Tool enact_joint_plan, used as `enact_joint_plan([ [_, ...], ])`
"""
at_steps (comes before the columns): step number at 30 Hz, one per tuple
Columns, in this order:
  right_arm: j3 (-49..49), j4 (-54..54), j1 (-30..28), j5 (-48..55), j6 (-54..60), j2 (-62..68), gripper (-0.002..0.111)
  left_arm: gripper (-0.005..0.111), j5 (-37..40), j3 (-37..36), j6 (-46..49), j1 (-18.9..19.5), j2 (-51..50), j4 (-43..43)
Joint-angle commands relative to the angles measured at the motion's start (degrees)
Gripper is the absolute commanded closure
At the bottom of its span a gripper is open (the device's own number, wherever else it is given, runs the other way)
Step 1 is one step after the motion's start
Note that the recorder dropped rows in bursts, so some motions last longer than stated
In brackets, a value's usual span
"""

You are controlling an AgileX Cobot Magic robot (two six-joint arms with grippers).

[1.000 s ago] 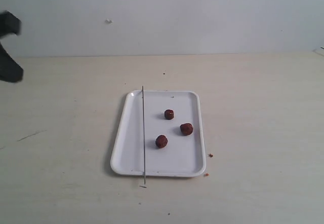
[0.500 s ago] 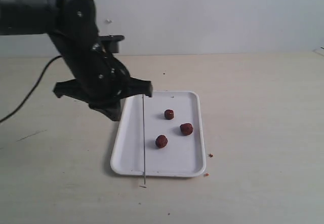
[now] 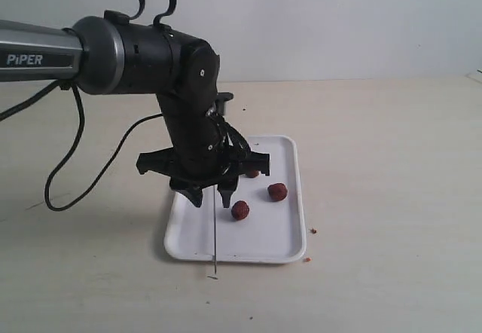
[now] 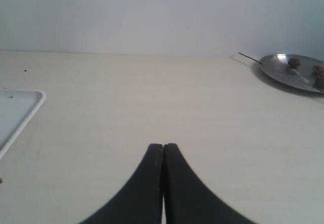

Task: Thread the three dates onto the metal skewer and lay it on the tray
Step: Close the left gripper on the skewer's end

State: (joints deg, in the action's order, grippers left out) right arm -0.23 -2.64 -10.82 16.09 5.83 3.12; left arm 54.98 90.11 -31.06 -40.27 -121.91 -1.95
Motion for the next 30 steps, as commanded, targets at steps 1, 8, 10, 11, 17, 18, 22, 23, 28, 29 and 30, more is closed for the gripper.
enact_joint_plan([
  [1,0.2,-0.1,-0.3,-0.9,-0.1,-0.2,0.108,0.062,-0.1,0.5,-1.0,-0.2,-1.5,0.4],
  [8,0.2,-0.1,-0.3,-0.9,-0.1,-0.2,0.108,0.062,-1.3,0.5,-1.1,-0.2,-4.0,0.1],
  [10,0.2,-0.2,-0.3,-0.9,-0.1,-0.2,0.108,0.062,-1.3,0.5,-1.1,-0.2,-5.1,-0.2],
  [11,0.2,-0.2,-0.3,-0.9,-0.1,-0.2,0.108,0.062,-1.4,0.5,-1.1,-0.2,-5.3,-0.2],
  [17,0.2,-0.2,-0.3,-0.9,-0.1,-0.2,0.108,0.062,-1.4,0.5,-1.1,-0.2,-5.8,-0.2],
  [18,0.2,-0.2,-0.3,-0.9,-0.1,-0.2,0.108,0.062,-1.4,0.5,-1.1,-0.2,-5.8,-0.2],
  [22,0.2,-0.2,-0.3,-0.9,-0.1,-0.2,0.108,0.071,-1.4,0.5,-1.1,-0.2,-5.8,-0.2],
  [23,0.2,-0.2,-0.3,-0.9,-0.1,-0.2,0.108,0.075,-1.4,0.5,-1.1,-0.2,-5.8,-0.2],
  [28,0.2,-0.2,-0.3,-0.9,-0.1,-0.2,0.108,0.106,-1.4,0.5,-0.9,-0.2,-5.8,-0.2],
  [29,0.2,-0.2,-0.3,-0.9,-0.1,-0.2,0.108,0.106,-1.4,0.5,-0.9,-0.2,-5.8,-0.2],
  [30,0.2,-0.2,-0.3,-0.9,-0.1,-0.2,0.108,0.107,-1.4,0.5,-1.2,-0.2,-5.8,-0.2],
])
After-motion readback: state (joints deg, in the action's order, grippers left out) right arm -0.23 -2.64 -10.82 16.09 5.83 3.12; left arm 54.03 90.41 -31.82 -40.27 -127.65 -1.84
